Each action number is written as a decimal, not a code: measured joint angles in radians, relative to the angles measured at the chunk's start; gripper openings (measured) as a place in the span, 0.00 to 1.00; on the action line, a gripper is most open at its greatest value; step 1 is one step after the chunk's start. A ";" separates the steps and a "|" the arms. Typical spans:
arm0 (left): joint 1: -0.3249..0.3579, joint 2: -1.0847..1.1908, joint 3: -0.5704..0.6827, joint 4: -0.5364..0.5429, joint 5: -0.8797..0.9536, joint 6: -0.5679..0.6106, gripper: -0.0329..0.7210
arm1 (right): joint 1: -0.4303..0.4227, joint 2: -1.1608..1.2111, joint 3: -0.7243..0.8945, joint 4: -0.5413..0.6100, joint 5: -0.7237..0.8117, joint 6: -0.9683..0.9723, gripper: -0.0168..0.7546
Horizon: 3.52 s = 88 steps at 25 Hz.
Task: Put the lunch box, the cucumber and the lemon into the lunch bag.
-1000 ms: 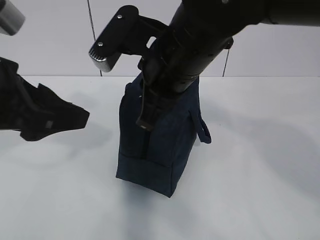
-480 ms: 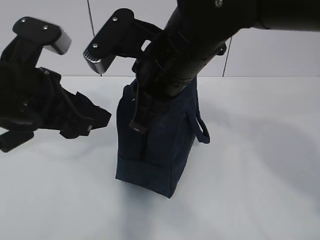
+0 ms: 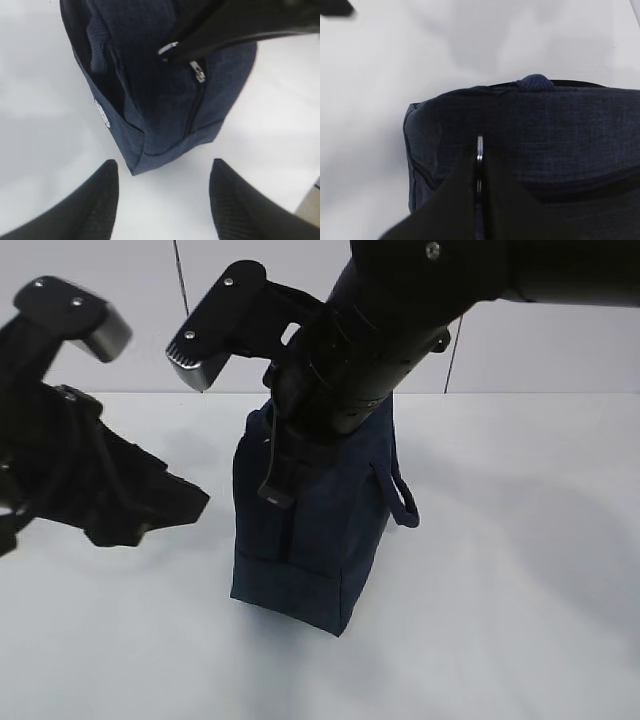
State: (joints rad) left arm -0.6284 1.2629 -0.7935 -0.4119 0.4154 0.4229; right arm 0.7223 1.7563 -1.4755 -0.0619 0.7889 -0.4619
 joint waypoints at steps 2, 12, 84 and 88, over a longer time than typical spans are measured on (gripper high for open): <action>0.033 -0.056 0.000 0.013 0.056 0.003 0.58 | 0.000 0.000 0.000 0.000 0.000 0.000 0.05; 0.234 -0.287 0.015 -0.099 0.131 0.171 0.58 | 0.000 0.000 0.000 0.002 -0.002 0.000 0.05; -0.188 0.317 0.363 0.195 -1.264 -0.329 0.10 | 0.000 0.000 0.000 0.009 -0.015 -0.006 0.05; -0.188 0.319 0.363 0.195 -1.268 -0.331 0.05 | 0.000 0.000 0.000 0.009 -0.015 -0.006 0.05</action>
State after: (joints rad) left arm -0.8161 1.5819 -0.4305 -0.2165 -0.8523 0.0919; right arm 0.7223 1.7567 -1.4755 -0.0525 0.7736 -0.4676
